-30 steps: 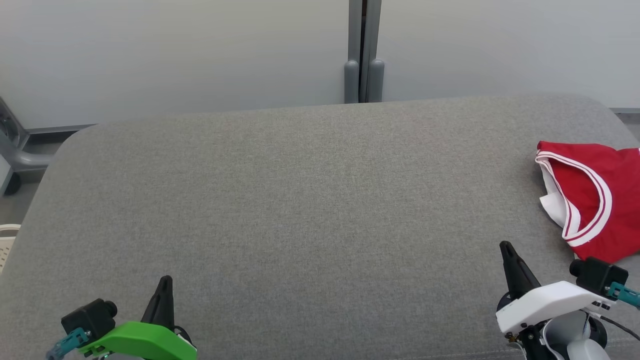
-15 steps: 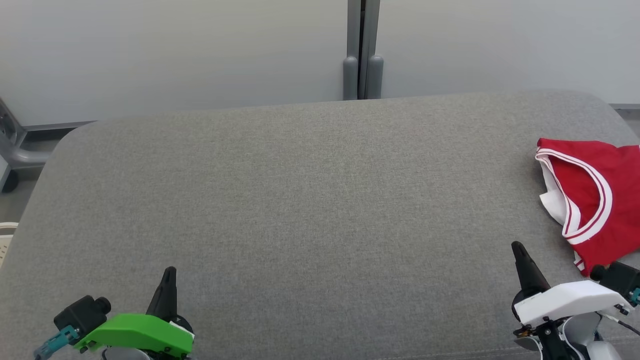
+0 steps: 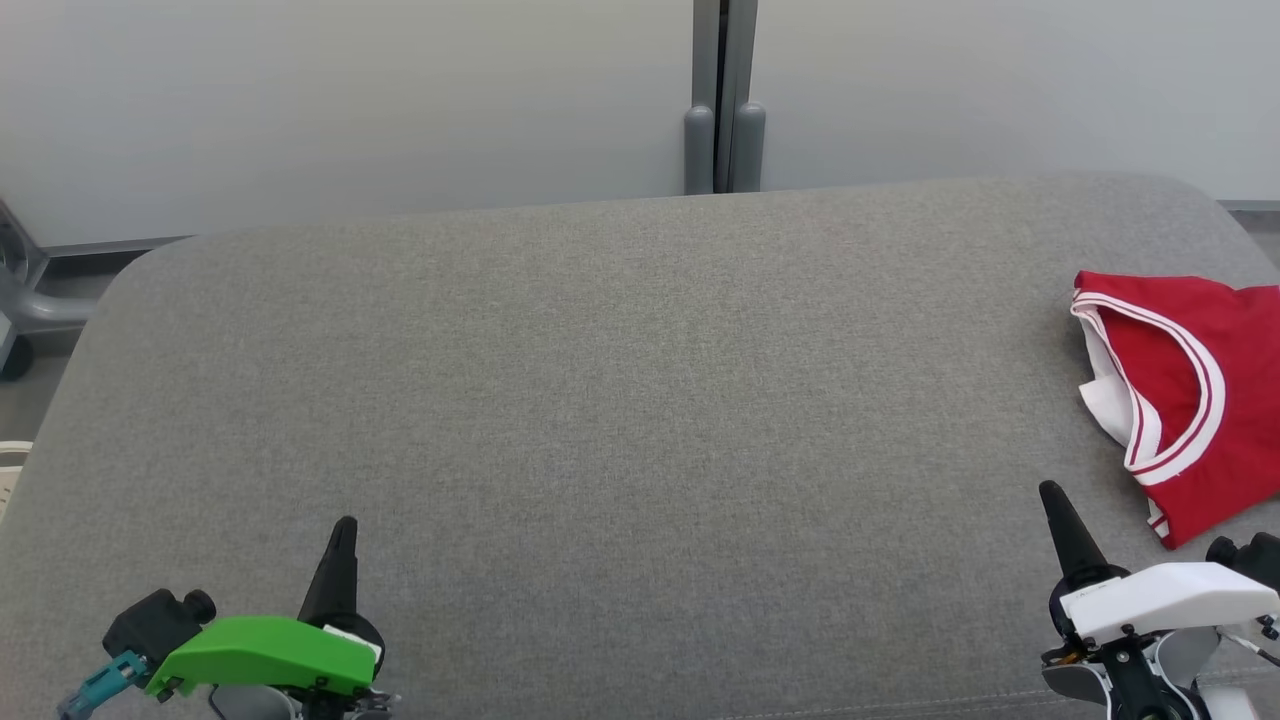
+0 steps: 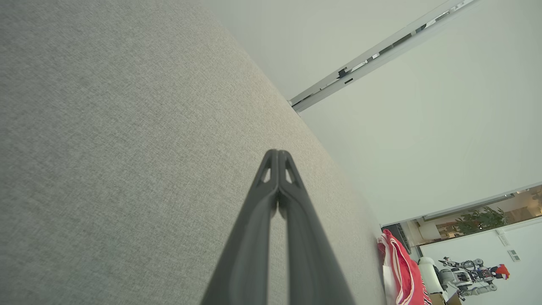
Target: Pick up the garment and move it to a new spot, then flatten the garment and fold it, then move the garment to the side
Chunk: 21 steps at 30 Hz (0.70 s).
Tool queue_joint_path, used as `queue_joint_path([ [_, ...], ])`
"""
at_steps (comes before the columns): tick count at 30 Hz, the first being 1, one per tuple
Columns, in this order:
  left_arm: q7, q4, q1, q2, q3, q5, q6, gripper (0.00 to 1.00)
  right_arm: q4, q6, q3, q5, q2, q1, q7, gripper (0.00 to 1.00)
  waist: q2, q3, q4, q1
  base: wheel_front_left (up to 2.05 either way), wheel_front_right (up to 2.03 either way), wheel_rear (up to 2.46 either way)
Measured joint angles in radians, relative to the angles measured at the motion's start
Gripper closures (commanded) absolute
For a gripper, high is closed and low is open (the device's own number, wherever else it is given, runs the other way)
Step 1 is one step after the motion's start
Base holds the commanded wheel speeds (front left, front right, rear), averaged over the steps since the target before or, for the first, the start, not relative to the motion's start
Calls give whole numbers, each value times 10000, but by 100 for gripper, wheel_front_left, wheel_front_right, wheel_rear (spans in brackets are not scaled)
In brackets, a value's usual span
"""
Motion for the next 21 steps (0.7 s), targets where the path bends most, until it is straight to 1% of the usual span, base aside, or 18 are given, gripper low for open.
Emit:
queue_joint_path([
  [21,307,0,-104,-570,665,-1457,-600,100,21,0,-487,2113,-8,-82,426,100,0,127,-32,0,0,0,0],
])
